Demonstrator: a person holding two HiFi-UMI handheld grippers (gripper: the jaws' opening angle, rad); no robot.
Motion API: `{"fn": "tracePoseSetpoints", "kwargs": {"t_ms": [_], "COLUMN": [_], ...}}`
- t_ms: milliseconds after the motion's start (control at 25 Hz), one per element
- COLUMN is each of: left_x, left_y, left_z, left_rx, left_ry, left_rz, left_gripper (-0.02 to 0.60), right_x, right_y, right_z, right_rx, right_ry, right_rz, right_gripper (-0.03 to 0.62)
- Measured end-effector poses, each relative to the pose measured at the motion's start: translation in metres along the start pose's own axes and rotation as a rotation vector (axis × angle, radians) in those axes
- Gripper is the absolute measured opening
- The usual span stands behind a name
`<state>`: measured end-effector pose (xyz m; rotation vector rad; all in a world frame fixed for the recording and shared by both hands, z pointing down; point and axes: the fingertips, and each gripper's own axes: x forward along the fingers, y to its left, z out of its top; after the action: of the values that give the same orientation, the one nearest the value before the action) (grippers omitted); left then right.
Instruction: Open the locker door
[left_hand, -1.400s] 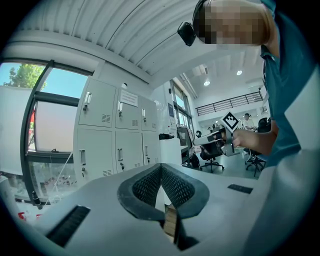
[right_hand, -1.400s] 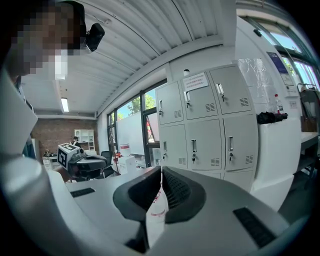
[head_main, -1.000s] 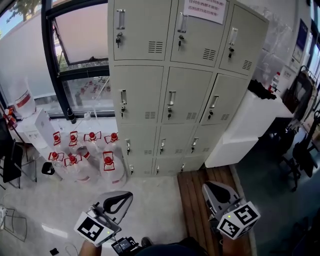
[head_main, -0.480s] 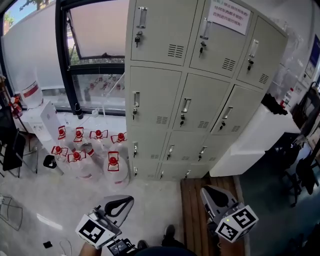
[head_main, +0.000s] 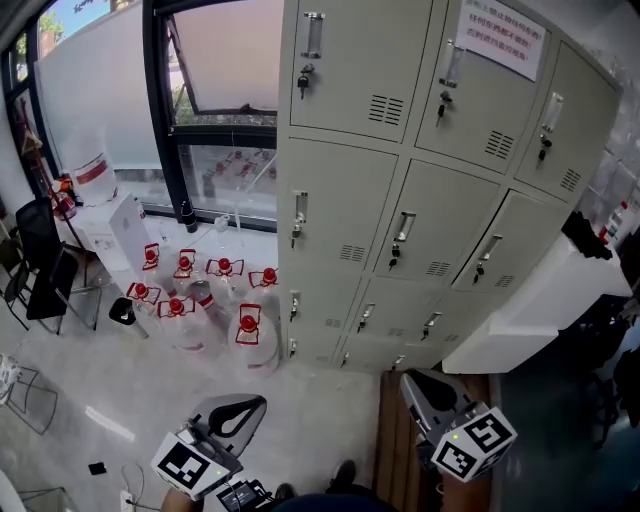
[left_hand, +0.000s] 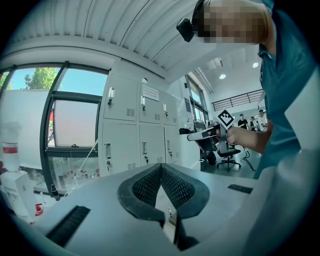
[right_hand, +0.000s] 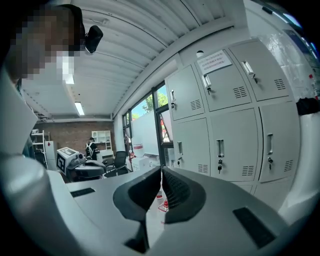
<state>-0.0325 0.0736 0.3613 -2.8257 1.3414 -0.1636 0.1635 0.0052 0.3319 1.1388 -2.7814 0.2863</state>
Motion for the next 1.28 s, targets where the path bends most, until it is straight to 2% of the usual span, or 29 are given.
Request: {"fn": "tracePoseSetpoints", "kwargs": {"t_ms": [560, 760, 1280], "left_x": [0.058, 0.078, 0.151], "left_y": [-0.001, -0.003, -0.015], "left_z": [0.007, 0.017, 0.029], "left_rx": [-0.004, 0.009, 0.023], "left_ry": [0.049, 0.073, 0.109], "left_rz": [0.153, 0.189, 0.177], "left_gripper": [0.017, 0.017, 0.017], "right_x": [0.035, 0.032, 0.018], "right_y": [-0.074, -0.103, -0.183], "right_z": [0.003, 0.006, 0.016], "right_rx": [0.007, 0.010, 0.030], "right_ry": [0.035, 0.037, 0.017], "right_rz": [0.163, 0.191, 0.172], "right_gripper": [0.037, 0.037, 0.037]}}
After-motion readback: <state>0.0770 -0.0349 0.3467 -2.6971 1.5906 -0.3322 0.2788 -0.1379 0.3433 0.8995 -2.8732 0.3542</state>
